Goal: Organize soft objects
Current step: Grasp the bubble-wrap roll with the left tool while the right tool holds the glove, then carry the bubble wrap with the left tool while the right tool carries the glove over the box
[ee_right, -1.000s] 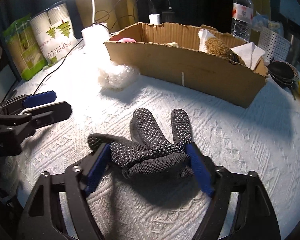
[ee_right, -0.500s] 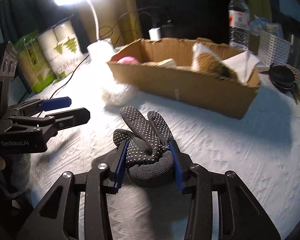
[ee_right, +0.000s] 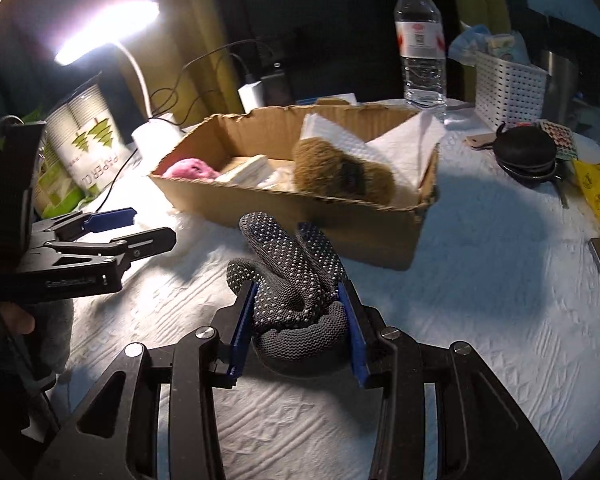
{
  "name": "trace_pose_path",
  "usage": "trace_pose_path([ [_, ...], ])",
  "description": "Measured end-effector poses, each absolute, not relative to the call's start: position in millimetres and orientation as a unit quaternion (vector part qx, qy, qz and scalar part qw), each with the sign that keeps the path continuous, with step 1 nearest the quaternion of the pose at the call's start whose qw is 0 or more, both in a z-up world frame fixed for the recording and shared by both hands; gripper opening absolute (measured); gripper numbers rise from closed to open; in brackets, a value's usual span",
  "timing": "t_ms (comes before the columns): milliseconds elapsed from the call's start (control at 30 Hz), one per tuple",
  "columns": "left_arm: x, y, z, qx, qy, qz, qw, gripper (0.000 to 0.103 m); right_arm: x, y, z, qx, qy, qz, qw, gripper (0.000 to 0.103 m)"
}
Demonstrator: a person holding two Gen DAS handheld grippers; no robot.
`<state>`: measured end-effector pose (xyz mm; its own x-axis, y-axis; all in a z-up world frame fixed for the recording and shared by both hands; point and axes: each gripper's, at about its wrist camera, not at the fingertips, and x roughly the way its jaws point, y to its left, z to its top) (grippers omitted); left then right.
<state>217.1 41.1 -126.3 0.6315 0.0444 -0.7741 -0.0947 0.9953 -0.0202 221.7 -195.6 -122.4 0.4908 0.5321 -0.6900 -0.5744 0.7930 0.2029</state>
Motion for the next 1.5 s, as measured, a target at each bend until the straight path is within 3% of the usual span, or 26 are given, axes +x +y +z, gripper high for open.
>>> trace_pose_path([
  [333,239.6,48.2,-152.9,-0.029,0.449,0.050,0.892,0.083,234.9,-202.9,-128.4,-0.022,0.401,0.302,0.865,0.043],
  [367,238.9,47.0,-154.1,-0.031,0.450,0.045,0.892,0.080,234.9,-203.1,-128.6,-0.021,0.401,0.300,0.865,0.043],
  [400,238.9,46.5,-155.2,-0.032,0.451,0.041,0.891,0.068,234.9,-203.6,-128.4,-0.021,0.401,0.298,0.866,0.043],
  [500,237.7,44.3,-153.9,-0.026,0.450,0.037,0.892,0.062,233.6,-205.1,-126.6,-0.019,0.400,0.294,0.868,0.043],
  [1500,175.8,40.6,-47.1,-0.023,0.327,-0.003,0.945,0.060,194.9,-195.4,-63.4,-0.041,0.327,0.292,0.898,0.043],
])
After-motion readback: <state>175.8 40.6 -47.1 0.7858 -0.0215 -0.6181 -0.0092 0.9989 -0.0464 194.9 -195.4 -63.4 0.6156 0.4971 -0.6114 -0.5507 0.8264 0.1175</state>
